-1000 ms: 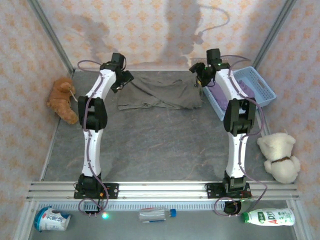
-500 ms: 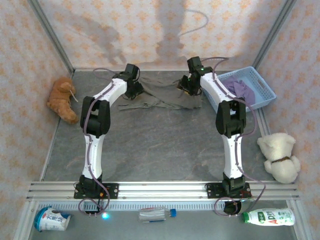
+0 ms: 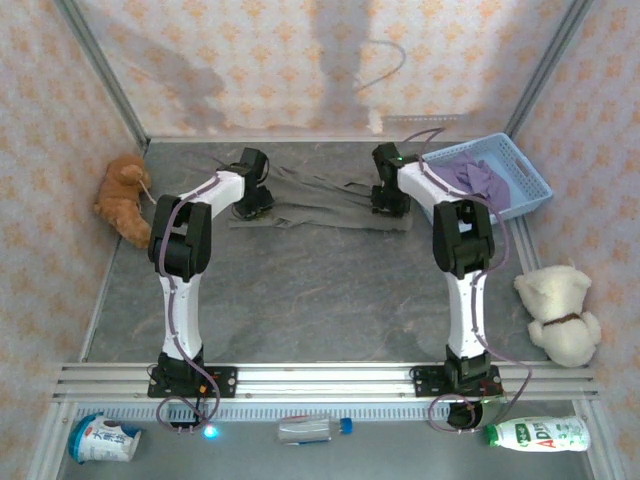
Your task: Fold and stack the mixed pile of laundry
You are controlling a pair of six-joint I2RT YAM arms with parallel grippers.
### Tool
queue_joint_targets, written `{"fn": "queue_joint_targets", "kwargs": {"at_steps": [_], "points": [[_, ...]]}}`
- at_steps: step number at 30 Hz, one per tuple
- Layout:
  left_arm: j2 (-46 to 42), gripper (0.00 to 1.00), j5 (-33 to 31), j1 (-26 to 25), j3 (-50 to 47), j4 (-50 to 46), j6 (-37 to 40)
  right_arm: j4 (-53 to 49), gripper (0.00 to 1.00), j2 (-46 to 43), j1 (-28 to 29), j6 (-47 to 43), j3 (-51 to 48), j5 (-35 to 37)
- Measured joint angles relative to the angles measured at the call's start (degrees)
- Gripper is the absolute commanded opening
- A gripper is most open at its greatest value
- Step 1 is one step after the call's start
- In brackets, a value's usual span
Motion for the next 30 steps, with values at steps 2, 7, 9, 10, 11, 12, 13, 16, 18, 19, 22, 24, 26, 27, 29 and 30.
{"fn": "queue_joint_targets", "kwargs": {"at_steps": [2, 7, 9, 10, 11, 12, 13, 16, 18, 19, 22, 24, 26, 27, 29, 30], "points": [[-0.8, 0.28, -1.5, 0.1, -1.0, -0.7, 1.2, 0.8, 0.39, -3.7, 1.4, 0.5, -5.8, -1.3], [-6.7, 0.36, -4.8, 1.2, -9.4, -3.0, 4.7, 2.4, 0.46, -13.2, 6.4, 3.3, -18.9, -7.5], [-8.6, 0.47, -5.8, 2.3, -11.6, -5.0, 7.3, 2.3, 0.52, -16.2, 7.2, 4.8, -21.9, -10.6], [-8.9, 0.54, -6.3, 2.8, -11.8, -6.1, 8.3, 2.1, 0.54, -17.2, 7.2, 5.0, -22.5, -11.4], [-9.0, 0.62, -6.8, 3.3, -11.7, -7.0, 9.7, 1.7, 0.56, -18.3, 7.0, 5.4, -22.6, -12.0], [-9.0, 0.67, -7.1, 3.7, -11.6, -7.6, 10.6, 1.7, 0.57, -19.2, 6.8, 5.4, -22.5, -12.3], [-9.1, 0.7, -7.3, 4.0, -11.5, -8.2, 11.4, 1.3, 0.58, -20.2, 6.5, 5.2, -22.1, -12.4], [-9.5, 0.72, -7.1, 4.3, -10.8, -10.1, 12.9, -0.8, 0.6, -21.0, 6.1, 3.6, -18.1, -10.9], [-10.5, 0.72, -6.8, 3.8, -10.8, -11.2, 12.9, -1.7, 0.61, -20.5, 6.1, 1.8, -14.4, -8.4], [-11.4, 0.72, -6.5, 3.5, -10.9, -11.6, 12.8, -2.0, 0.62, -20.1, 6.1, 0.9, -12.6, -7.2], [-15.5, 0.71, -5.8, 1.7, -12.6, -11.5, 11.5, -1.9, 0.66, -18.0, 6.1, -1.0, -8.8, -4.6], [-18.2, 0.71, -5.1, 0.4, -14.8, -10.9, 10.0, -1.6, 0.68, -15.9, 6.1, -1.5, -7.3, -3.5], [-19.5, 0.7, -3.8, -0.7, -17.0, -10.3, 8.5, -0.6, 0.67, -13.1, 5.9, -1.6, -6.9, -3.0], [-19.4, 0.69, -3.5, -1.0, -17.9, -9.7, 7.9, -0.3, 0.66, -11.9, 5.8, -1.5, -6.9, -2.9], [-17.9, 0.69, -3.1, -1.1, -19.8, -8.7, 6.6, 0.5, 0.52, -8.9, 5.4, -1.1, -6.8, -3.7], [-17.1, 0.68, -3.0, -1.1, -20.4, -8.3, 6.3, 0.9, 0.42, -7.9, 5.1, -0.6, -6.8, -4.3]]}}
